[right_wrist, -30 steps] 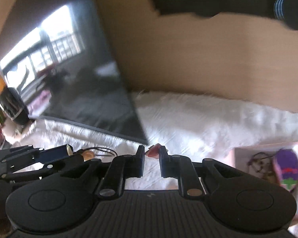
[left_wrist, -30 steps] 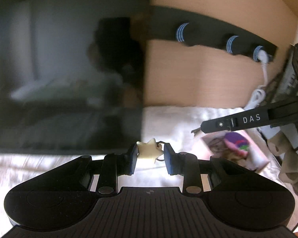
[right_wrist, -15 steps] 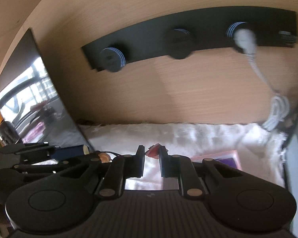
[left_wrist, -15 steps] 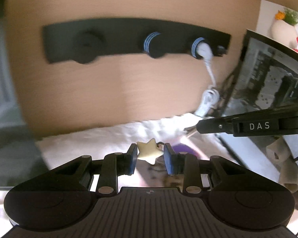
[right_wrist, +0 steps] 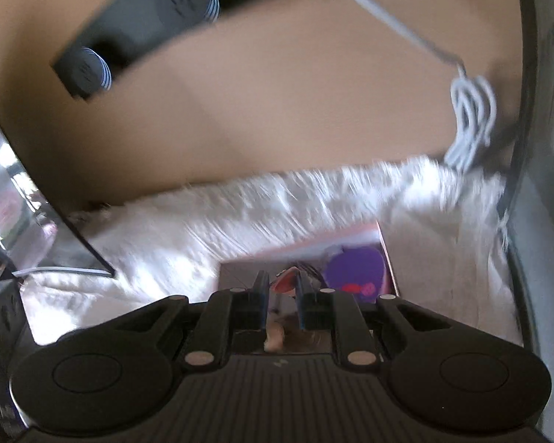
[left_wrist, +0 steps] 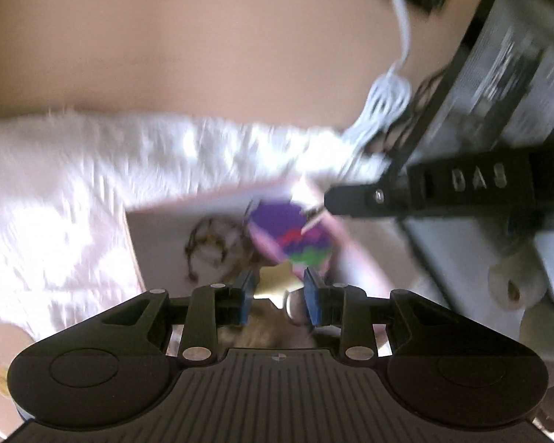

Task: Organize soft objects
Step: 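Carry the star charm with the left gripper while the right carries the clip over the box, then open both grippers to drop the star charm and clip into the box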

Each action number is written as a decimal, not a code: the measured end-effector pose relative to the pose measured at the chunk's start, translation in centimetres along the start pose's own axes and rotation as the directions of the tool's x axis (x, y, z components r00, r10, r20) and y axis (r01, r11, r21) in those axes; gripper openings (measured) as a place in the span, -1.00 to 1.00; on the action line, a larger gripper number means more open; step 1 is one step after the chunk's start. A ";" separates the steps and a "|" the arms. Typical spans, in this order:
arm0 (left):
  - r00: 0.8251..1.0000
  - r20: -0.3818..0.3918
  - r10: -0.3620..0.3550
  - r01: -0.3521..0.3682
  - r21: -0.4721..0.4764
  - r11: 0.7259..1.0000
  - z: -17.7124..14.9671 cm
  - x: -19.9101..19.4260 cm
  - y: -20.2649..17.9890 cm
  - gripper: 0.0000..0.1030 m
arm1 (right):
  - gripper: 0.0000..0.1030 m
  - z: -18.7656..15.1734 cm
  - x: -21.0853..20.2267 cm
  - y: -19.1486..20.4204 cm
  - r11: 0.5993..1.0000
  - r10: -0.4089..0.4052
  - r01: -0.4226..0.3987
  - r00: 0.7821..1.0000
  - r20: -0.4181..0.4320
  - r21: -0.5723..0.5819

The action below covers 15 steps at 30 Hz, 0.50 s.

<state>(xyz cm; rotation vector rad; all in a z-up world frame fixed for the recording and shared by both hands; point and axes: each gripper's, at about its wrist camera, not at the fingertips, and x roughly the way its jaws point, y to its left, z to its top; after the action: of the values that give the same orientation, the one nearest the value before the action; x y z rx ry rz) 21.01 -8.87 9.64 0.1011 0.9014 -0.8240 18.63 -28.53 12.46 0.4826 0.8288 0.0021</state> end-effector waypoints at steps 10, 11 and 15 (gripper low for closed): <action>0.982 -0.138 0.125 -0.116 0.075 0.990 -1.0 4.2 1.4 -0.16 | -0.72 -1.8 8.2 -2.7 0.999 -0.038 0.040 0.983 -0.178 0.010; 0.981 -0.142 0.130 -0.121 0.075 0.990 -0.7 4.6 1.6 -0.15 | -0.72 -1.9 8.6 -2.9 0.999 -0.038 0.040 0.982 -0.185 0.009; 0.970 -0.142 0.198 -0.177 0.148 0.973 -0.2 5.8 1.6 -0.19 | -0.72 -1.8 9.8 -3.1 0.999 -0.053 0.053 0.980 -0.194 -0.006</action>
<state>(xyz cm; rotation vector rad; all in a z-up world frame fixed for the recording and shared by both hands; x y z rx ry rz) 23.93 -11.09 4.87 0.3684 0.9667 -0.7060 23.42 -28.75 3.19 0.4642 1.0330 0.0008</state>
